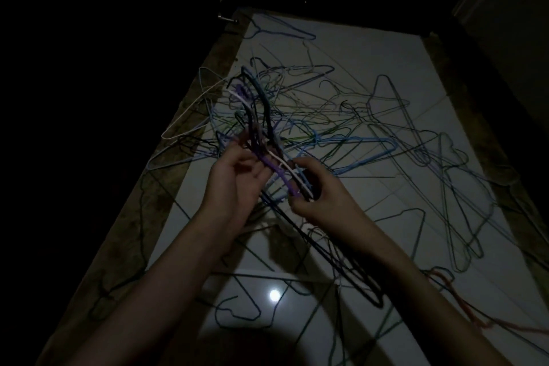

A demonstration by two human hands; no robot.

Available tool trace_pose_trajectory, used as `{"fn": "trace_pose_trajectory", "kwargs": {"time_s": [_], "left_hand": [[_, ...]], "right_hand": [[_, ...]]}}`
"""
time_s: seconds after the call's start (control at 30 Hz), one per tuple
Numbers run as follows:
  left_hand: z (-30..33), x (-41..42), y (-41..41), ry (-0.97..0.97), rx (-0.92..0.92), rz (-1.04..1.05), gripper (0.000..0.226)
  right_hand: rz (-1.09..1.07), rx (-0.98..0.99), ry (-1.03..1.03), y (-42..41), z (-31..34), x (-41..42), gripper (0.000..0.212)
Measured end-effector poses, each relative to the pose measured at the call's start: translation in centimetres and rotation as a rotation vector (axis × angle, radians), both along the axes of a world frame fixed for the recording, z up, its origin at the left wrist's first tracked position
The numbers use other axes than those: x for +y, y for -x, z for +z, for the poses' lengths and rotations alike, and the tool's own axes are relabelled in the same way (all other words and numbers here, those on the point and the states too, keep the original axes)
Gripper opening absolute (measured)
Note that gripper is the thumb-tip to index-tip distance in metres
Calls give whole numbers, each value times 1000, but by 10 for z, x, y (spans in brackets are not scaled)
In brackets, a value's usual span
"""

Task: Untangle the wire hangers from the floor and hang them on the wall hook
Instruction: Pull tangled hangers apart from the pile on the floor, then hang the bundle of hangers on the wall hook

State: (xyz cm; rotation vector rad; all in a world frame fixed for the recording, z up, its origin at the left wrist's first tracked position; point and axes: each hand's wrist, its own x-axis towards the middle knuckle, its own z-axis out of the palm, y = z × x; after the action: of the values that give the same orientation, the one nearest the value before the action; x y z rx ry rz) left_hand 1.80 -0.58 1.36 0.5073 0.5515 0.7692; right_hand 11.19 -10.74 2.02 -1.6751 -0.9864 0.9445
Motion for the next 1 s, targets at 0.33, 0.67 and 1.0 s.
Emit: {"fn": "trace_pose_trajectory", "kwargs": {"time_s": [0.33,0.67,1.0], "left_hand": [[21,25,-21,296,-203,-2,22],[76,35,-35,259,-109,-62,18],[271,20,-51,167,-54,-63,19]], "right_hand": [[147,-9,78,-48,31,6,44],[66,-252,93,-68,76,15,41],[78,-638,168,-75,258,23,43]]}}
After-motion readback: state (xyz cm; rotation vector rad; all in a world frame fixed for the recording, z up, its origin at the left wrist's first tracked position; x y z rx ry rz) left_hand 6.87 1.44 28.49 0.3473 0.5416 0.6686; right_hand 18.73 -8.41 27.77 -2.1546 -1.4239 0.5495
